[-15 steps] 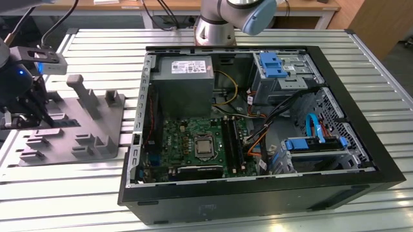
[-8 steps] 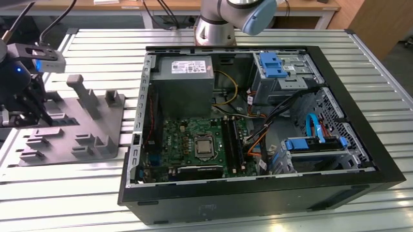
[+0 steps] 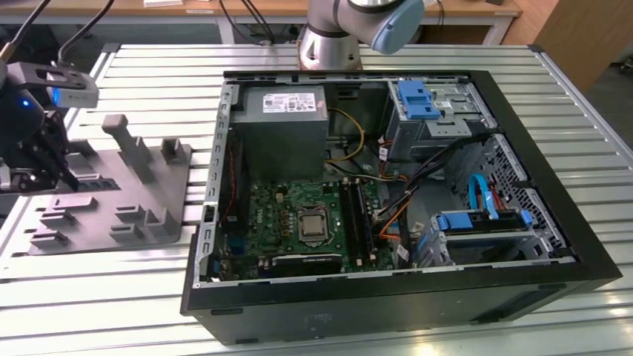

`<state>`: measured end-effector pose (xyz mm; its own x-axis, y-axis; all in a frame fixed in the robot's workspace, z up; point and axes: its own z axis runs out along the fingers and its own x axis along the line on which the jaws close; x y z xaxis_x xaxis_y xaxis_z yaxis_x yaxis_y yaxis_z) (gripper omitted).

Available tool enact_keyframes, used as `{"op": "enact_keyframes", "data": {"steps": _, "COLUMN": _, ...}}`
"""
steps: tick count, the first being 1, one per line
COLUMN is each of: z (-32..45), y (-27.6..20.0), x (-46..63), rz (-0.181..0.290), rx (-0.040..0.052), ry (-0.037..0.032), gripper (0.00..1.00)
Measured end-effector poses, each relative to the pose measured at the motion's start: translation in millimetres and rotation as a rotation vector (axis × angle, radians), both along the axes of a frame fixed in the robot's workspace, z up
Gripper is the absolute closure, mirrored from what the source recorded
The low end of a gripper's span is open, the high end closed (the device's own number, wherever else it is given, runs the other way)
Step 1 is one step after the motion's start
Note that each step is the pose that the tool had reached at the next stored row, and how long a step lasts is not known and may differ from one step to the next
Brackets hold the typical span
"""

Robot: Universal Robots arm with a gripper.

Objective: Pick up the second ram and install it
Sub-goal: 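Pick up the second ram and move it above second insertion slot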

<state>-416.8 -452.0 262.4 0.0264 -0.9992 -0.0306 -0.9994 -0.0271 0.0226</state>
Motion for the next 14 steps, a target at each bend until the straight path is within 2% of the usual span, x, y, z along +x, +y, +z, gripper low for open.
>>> {"op": "enact_keyframes", "data": {"steps": 14, "z": 12.6, "y": 0.0, "x": 0.0, "rz": 0.000, "rx": -0.0001, "ry": 0.0001, "gripper": 0.86}}
